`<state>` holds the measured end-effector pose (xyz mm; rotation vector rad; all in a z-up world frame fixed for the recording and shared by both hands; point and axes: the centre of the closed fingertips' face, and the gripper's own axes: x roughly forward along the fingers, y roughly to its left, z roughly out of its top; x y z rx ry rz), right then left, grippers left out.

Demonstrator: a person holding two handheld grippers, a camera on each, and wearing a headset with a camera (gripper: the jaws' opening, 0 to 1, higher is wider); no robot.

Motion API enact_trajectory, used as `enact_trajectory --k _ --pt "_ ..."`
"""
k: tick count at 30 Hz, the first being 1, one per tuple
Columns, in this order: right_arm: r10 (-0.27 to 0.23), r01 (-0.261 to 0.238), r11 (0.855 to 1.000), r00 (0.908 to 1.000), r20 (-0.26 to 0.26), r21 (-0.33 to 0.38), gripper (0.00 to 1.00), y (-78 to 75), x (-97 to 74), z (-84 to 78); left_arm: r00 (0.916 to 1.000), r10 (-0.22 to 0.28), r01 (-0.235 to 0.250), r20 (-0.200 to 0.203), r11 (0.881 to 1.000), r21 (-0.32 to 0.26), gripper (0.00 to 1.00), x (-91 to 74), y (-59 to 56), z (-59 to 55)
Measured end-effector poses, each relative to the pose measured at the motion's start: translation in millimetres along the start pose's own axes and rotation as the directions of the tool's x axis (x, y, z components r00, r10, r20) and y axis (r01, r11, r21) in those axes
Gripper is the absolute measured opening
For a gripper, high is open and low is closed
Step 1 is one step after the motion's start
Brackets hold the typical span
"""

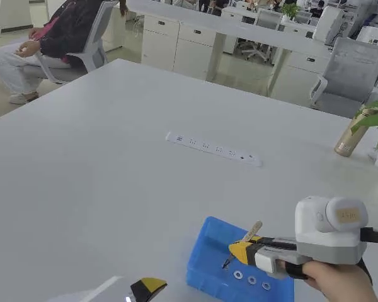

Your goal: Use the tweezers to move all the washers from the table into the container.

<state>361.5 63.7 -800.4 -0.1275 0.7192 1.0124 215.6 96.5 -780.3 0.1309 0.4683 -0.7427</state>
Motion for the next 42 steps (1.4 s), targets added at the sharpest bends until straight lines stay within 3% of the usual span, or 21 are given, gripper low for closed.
enact_trajectory --k 24,34,42 --pt "-0.018 0.017 1.000 0.9989 -0.042 -0.020 0.03 -4.1 6.2 -10.1 1.0000 -0.008 0.008 -0.003 1.000 0.000 0.72 0.1 -1.5 0.2" --pt "-0.029 0.029 0.999 0.9995 -0.011 -0.028 0.03 -0.8 -5.6 -2.5 1.0000 -0.008 0.008 0.000 1.000 -0.002 0.73 0.3 -1.3 0.3" --pt "-0.019 0.021 0.998 0.9992 0.035 -0.051 0.03 15.9 -22.1 8.9 0.9999 -0.011 0.011 -0.003 1.000 -0.005 0.73 0.2 -1.9 -0.6"
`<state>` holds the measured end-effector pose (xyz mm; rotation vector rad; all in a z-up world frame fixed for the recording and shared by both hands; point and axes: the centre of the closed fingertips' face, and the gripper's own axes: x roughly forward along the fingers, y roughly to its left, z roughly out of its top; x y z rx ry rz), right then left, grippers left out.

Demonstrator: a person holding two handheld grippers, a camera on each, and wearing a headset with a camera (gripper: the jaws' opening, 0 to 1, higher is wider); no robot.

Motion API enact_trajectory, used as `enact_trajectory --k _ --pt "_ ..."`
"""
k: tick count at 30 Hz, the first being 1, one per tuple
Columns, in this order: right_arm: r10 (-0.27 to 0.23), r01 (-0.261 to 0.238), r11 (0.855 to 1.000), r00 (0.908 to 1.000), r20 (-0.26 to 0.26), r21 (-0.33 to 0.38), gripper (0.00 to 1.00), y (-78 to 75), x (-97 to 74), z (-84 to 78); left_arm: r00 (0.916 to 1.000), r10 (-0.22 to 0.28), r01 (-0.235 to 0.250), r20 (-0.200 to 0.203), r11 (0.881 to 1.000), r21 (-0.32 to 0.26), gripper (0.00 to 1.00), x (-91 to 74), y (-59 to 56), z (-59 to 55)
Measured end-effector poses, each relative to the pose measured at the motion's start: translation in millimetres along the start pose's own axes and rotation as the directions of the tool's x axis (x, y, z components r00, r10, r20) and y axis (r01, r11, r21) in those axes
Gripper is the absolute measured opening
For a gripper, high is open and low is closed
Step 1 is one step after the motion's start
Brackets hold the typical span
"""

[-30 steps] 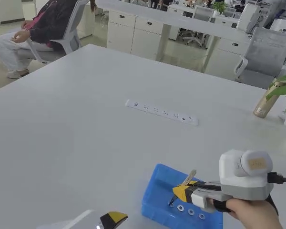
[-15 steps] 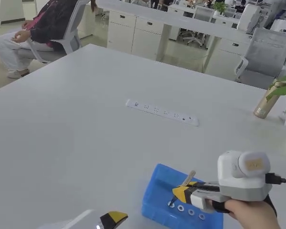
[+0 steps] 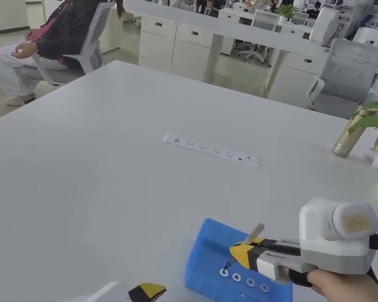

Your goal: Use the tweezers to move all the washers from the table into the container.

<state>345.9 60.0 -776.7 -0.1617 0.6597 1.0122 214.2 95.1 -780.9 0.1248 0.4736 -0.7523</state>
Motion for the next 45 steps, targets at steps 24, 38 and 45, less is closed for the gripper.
enact_trajectory --k 24,38,45 --pt "0.097 -0.097 0.995 0.9951 0.021 -0.002 0.03 54.8 -22.3 -8.0 1.0000 -0.005 0.005 -0.006 1.000 0.004 0.73 -0.3 -1.4 -0.9" --pt "0.134 -0.133 0.990 0.9904 -0.034 0.035 0.03 65.2 -17.4 -41.2 1.0000 -0.001 0.001 -0.007 1.000 0.005 0.72 -0.5 -0.7 -1.1" --pt "0.146 -0.143 0.988 0.9885 -0.041 0.059 0.03 71.0 -16.6 -47.9 0.9999 -0.003 0.003 -0.011 1.000 0.007 0.72 -0.2 -0.9 -1.7"
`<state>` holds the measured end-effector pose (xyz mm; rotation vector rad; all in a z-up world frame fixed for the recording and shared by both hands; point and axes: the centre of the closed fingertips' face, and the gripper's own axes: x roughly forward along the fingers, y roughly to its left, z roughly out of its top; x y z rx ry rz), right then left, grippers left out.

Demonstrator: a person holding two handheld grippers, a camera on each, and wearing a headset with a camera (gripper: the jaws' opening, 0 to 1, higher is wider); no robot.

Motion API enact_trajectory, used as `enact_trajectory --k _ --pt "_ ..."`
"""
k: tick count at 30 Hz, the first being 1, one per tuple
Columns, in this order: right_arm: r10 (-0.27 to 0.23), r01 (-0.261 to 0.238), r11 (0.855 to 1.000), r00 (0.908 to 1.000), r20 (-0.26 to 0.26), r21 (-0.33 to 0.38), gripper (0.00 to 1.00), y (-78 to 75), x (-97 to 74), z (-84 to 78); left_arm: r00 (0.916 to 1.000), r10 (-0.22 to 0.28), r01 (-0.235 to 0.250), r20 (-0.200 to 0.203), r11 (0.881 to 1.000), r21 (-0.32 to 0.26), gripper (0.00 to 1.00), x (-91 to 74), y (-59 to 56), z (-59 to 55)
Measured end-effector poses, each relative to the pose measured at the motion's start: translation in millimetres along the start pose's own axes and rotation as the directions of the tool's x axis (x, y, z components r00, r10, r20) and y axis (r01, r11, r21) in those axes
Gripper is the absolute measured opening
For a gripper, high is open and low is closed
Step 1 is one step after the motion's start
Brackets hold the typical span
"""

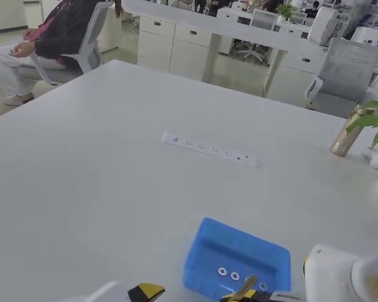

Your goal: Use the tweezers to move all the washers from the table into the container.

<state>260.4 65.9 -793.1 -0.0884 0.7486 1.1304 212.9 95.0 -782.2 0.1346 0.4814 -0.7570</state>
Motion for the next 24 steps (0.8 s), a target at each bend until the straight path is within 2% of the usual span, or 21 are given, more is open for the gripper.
enact_trajectory --k 5,13,17,24 --pt "0.016 -0.016 1.000 0.9999 -0.006 0.026 0.03 5.4 3.8 -7.3 1.0000 0.002 -0.002 -0.006 1.000 0.002 0.72 0.0 0.4 -1.2" --pt "0.039 -0.039 0.999 0.9988 -0.027 0.029 0.04 12.8 8.8 -14.0 1.0000 0.002 -0.002 -0.004 1.000 0.002 0.72 0.4 -0.1 -1.0" --pt "0.056 -0.055 0.998 0.9973 -0.048 0.022 0.04 21.8 12.7 -17.7 1.0000 0.003 -0.003 -0.003 1.000 0.002 0.71 0.1 -0.5 -1.0" --pt "0.059 -0.059 0.998 0.9953 -0.077 0.002 0.04 21.3 14.6 -24.6 1.0000 0.001 -0.001 -0.005 1.000 0.000 0.71 -0.4 -1.6 -1.6"
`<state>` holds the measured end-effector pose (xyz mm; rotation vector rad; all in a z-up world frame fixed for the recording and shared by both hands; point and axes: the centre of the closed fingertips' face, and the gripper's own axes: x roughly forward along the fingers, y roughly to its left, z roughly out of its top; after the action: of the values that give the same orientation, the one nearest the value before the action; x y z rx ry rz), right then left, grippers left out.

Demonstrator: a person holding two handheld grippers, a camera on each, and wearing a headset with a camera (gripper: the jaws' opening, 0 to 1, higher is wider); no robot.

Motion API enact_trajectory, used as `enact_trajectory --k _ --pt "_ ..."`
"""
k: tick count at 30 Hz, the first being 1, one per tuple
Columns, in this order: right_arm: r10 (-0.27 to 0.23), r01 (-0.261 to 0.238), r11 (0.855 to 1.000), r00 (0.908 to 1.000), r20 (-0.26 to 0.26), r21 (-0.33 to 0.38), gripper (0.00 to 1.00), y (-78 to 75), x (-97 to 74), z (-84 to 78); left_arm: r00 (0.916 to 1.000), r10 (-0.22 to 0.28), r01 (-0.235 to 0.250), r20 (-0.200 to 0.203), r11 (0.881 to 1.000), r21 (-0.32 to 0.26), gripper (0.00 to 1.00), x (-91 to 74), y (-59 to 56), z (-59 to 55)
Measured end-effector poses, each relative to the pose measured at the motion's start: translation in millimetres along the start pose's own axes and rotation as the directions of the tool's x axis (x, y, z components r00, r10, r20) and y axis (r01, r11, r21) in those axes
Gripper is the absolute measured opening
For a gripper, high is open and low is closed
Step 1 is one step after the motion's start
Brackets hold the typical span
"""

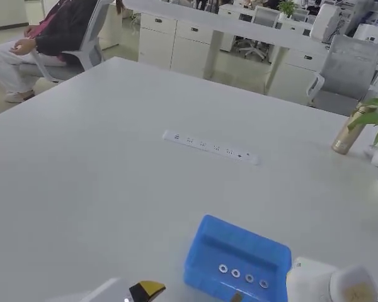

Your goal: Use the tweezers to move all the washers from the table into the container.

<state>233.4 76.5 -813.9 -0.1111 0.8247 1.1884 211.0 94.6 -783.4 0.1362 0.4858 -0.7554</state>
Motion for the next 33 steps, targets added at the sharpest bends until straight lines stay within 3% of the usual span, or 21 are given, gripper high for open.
enact_trajectory --k 10,13,16,21,25,26,29,33 --pt "0.005 -0.005 1.000 0.9999 -0.014 -0.023 0.04 4.0 1.2 -4.9 1.0000 0.002 -0.002 0.003 1.000 0.000 0.71 -0.4 0.7 0.4" --pt "0.002 -0.004 0.997 0.9996 -0.029 -0.082 0.04 8.5 1.2 -6.2 1.0000 0.001 -0.001 0.002 1.000 0.000 0.71 -0.4 0.7 0.1" --pt "0.000 -0.008 0.985 0.9989 -0.047 -0.175 0.04 12.7 1.0 -8.9 1.0000 0.001 -0.001 0.001 1.000 0.002 0.71 -0.5 0.7 -0.1" --pt "-0.004 -0.016 0.959 0.9977 -0.068 -0.284 0.04 18.3 2.9 -13.0 1.0000 0.002 -0.002 0.001 1.000 0.004 0.71 -0.7 1.1 0.0" --pt "-0.007 -0.031 0.917 0.9957 -0.093 -0.398 0.04 23.3 5.0 -16.2 1.0000 -0.001 0.001 0.000 1.000 0.006 0.71 -0.6 0.6 -0.3" --pt "-0.007 -0.037 0.898 0.9950 -0.100 -0.438 0.04 24.5 5.7 -17.4 1.0000 -0.002 0.002 0.000 1.000 0.004 0.71 -0.5 0.3 -0.3" --pt "-0.009 -0.041 0.871 0.9949 -0.100 -0.489 0.03 26.2 6.4 -18.9 1.0000 -0.001 0.001 0.001 1.000 0.004 0.71 -0.6 0.7 0.1" --pt "-0.013 -0.046 0.847 0.9940 -0.108 -0.529 0.03 26.5 6.5 -21.0 1.0000 -0.002 0.002 0.000 1.000 0.004 0.71 -0.5 0.9 0.0"
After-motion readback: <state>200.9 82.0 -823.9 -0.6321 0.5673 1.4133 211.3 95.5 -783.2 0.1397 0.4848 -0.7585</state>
